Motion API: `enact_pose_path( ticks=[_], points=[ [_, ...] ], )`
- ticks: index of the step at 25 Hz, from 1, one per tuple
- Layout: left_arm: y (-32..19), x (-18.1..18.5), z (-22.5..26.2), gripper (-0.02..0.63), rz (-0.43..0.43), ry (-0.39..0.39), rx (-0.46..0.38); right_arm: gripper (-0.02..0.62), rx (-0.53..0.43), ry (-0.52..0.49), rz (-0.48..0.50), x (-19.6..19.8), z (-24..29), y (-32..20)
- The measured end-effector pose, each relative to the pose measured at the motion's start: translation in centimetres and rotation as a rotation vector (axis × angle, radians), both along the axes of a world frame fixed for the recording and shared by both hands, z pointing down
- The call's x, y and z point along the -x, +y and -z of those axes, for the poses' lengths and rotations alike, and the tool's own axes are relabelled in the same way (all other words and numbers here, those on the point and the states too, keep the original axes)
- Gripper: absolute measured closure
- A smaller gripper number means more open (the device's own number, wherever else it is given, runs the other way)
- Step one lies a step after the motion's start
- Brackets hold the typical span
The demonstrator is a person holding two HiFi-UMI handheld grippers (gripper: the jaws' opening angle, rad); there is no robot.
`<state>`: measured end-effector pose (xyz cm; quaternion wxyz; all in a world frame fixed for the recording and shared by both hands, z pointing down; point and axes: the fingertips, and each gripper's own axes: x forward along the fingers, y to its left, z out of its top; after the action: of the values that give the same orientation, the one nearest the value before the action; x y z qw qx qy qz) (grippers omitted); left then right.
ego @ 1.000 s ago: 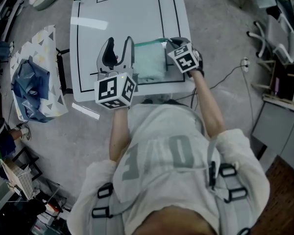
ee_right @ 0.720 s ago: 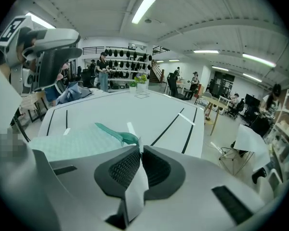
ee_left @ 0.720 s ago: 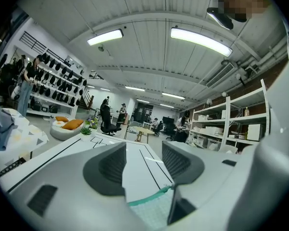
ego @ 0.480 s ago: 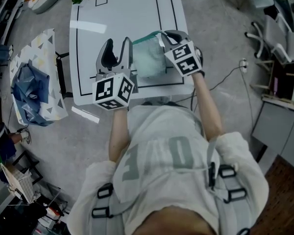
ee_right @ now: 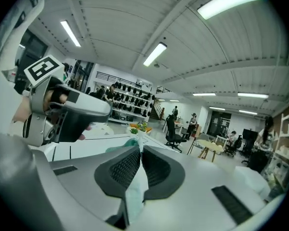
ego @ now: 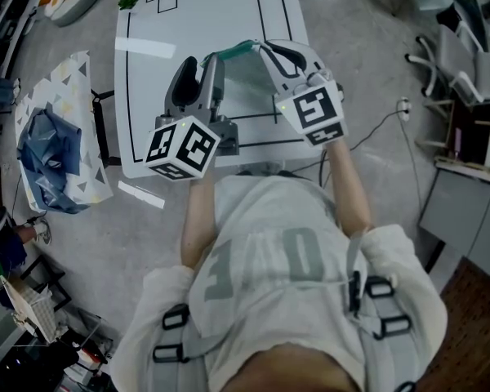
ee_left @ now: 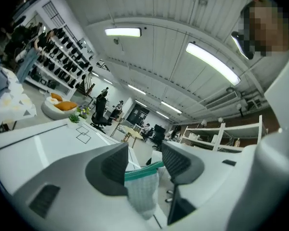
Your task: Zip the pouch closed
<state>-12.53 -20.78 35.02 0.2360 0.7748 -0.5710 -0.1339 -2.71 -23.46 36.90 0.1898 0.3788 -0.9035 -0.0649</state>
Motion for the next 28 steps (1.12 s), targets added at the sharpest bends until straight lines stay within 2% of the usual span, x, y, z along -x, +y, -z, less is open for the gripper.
enact_pose_path(
  ticks=[3, 8, 11, 14, 19, 24, 28],
  points=[
    [-0.3, -0.8, 1.3, 0.391, -0.056, 0.203, 0.008, 0.574, -0.042, 0.032, 0.039, 0.8, 0.7, 0.8],
    [-0.5, -2.0, 2.2, 0.391, -0.112, 0.561, 0.077, 0.574, -0.117, 0.108, 0.103, 2.2, 0.7, 2.3],
    [-0.3, -2.3, 2.0, 0.393, -0.138, 0.727, 0.118, 0.574, -0.173, 0.157, 0.149, 3.0, 0.6, 3.3],
    [-0.3, -2.6, 1.5, 0.394, -0.155, 0.847, 0.159, 0.574, -0.197, 0.188, 0.188, 3.7, 0.6, 4.2],
    [0.1, -2.7, 1.1, 0.416, -0.166, 0.968, 0.200, 0.574, -0.217, 0.199, 0.214, 4.1, 0.9, 4.8],
    [0.2, -2.8, 0.3, 0.505, -0.159, 0.967, 0.240, 0.574, -0.224, 0.213, 0.226, 4.2, 1.2, 4.8],
    [0.2, -2.9, -0.1, 0.546, -0.162, 0.968, 0.256, 0.574, -0.222, 0.232, 0.226, 4.1, 1.2, 4.8]
  ],
)
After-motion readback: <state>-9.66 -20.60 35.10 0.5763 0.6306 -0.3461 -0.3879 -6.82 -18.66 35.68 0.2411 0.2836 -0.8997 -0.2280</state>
